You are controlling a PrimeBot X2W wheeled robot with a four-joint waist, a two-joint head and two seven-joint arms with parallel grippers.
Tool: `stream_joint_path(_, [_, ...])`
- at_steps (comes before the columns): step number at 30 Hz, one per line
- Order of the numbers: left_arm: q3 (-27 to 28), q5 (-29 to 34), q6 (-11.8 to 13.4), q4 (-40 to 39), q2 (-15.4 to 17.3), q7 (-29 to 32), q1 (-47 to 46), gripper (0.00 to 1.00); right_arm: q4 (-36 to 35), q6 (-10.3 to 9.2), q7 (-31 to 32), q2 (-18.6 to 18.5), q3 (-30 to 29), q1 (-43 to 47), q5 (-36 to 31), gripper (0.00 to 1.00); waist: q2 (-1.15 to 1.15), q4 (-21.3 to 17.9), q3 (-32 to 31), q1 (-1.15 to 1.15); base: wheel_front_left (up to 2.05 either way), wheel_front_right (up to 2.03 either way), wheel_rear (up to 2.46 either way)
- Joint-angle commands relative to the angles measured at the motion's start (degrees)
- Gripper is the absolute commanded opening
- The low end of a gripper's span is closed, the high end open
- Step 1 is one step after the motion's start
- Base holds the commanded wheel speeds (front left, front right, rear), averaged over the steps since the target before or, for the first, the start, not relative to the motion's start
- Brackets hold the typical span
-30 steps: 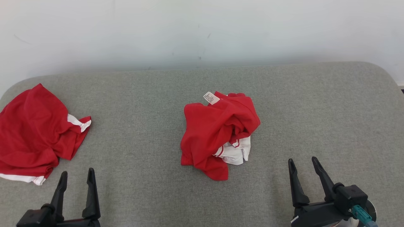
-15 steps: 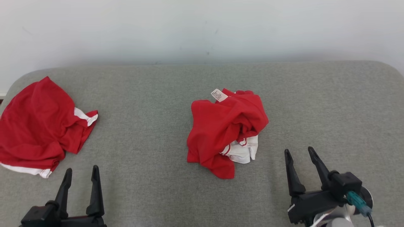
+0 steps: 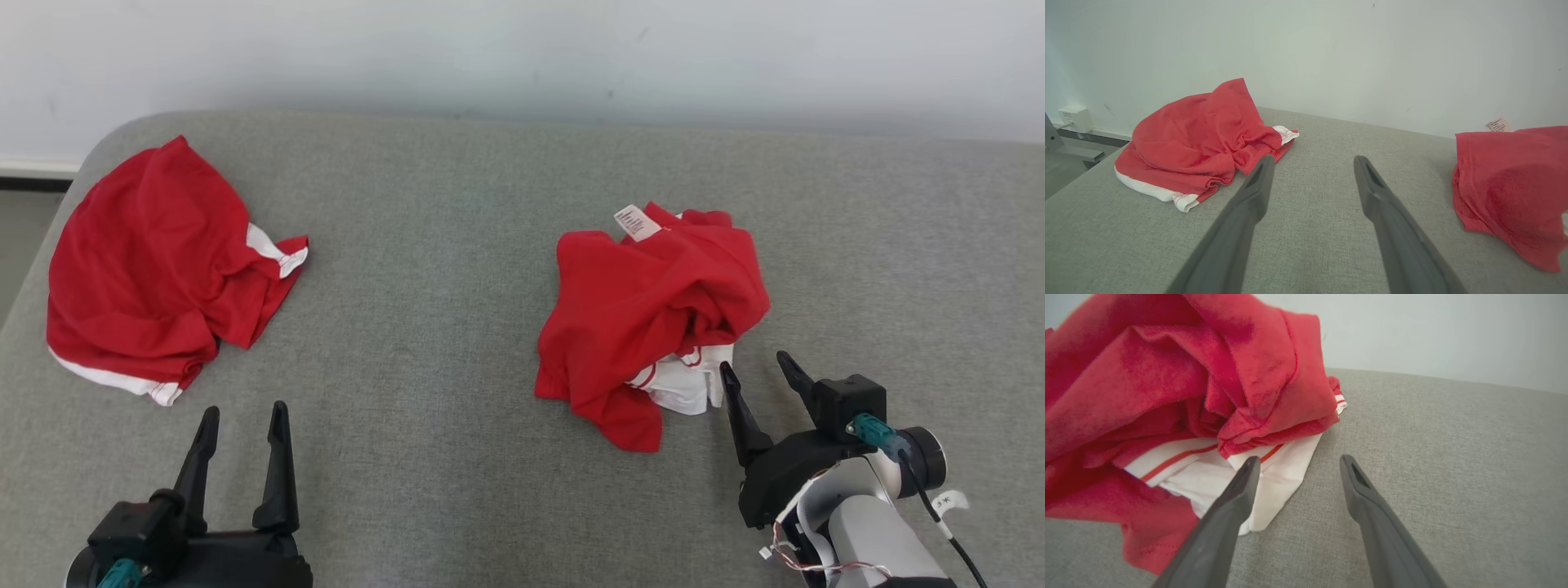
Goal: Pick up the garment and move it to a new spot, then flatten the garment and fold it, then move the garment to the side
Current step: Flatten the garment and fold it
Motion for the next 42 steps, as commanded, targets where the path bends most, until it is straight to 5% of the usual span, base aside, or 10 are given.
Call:
stream_joint_path(1, [0.1, 0.4, 0.0, 0.1, -0.1, -0.1, -0.8, 1.00, 0.6, -0.12, -0.2, -0.4, 0.1, -0.6, -0.3, 1.00, 0.00, 1.5, 1.5, -0.01, 0.00, 0.00, 0.00])
stream_joint_path(12, [-0.1, 1.1, -0.9, 1.1, -1.2, -0.1, -3.0, 1.00, 18.2, -0.12, -2.4, 0.1, 2.3, -9.2, 1.5, 0.95, 0.00, 3.1, 3.4, -0.01, 0.00, 0.00, 0.00])
stream_joint_path(13, [-0.2, 1.2, -1.0, 1.2, -1.2, -0.1, -3.1, 1.00, 19.5, -0.12, -2.6, 0.3, 2.5, -9.6, 1.8, 0.46, 0.00, 3.1, 3.3, -0.01, 0.00, 0.00, 0.00])
stream_joint_path(15, [-0.3, 1.5, -0.9, 1.3, -1.4, -0.1, -3.1, 1.00, 21.5, -0.12, -3.6, 0.5, 2.6, -10.5, 2.7, 0.00, 0.00, 3.1, 3.1, -0.01, 0.00, 0.00, 0.00])
stream_joint_path(23, [1.1, 2.1, -1.0, 1.5, -1.5, -0.1, -1.2, 1.00, 23.6, -0.14, -6.7, -2.2, 1.2, -12.0, 5.2, 0.00, 0.00, 0.9, 0.9, -0.01, 0.00, 0.00, 0.00])
stream_joint_path(34, [1.2, 2.1, -1.3, 1.9, -1.8, -0.1, 0.1, 1.00, 11.0, -0.14, -6.9, -11.1, -7.3, -5.0, 5.6, 0.00, 0.00, -3.5, -1.6, -0.01, 0.00, 0.00, 0.00])
stream_joint_path(42, [1.1, 2.3, -1.5, 2.3, -1.9, -0.1, 0.7, 1.00, 8.4, -0.14, -6.9, -16.0, -14.3, -0.6, 6.3, 0.00, 0.00, -4.0, -2.7, -0.01, 0.00, 0.00, 0.00])
